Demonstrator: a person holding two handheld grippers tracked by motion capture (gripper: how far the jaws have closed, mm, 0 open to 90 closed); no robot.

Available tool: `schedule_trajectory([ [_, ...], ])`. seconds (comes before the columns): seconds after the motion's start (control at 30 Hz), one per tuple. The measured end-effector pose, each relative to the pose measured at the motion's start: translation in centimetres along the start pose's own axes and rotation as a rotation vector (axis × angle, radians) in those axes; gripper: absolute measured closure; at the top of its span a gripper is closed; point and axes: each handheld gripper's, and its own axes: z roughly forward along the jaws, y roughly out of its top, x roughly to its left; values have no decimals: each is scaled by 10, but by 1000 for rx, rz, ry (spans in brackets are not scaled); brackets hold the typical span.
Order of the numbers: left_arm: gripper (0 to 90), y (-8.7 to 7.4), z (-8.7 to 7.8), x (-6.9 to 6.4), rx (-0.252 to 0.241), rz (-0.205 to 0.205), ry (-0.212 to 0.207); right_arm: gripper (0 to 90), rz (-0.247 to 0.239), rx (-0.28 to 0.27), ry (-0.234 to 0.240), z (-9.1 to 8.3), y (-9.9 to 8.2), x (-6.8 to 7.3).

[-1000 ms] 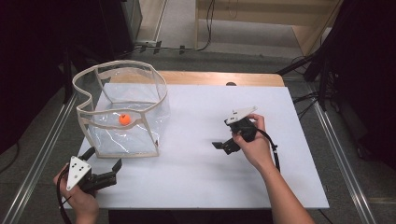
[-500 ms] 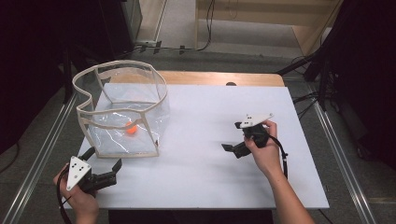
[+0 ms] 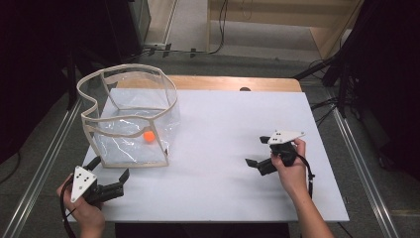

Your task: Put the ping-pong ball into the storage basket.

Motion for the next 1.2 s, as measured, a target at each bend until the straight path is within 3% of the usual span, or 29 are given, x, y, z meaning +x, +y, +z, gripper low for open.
schedule_trajectory([
  [0.6, 0, 0, 0, 0, 1, 0, 0, 0, 45, -34, -40, -23, -36, 0],
  [1.2, 0, 0, 0, 0, 0, -3, 0, 0, 109, -110, -73, -49, -68, -7],
])
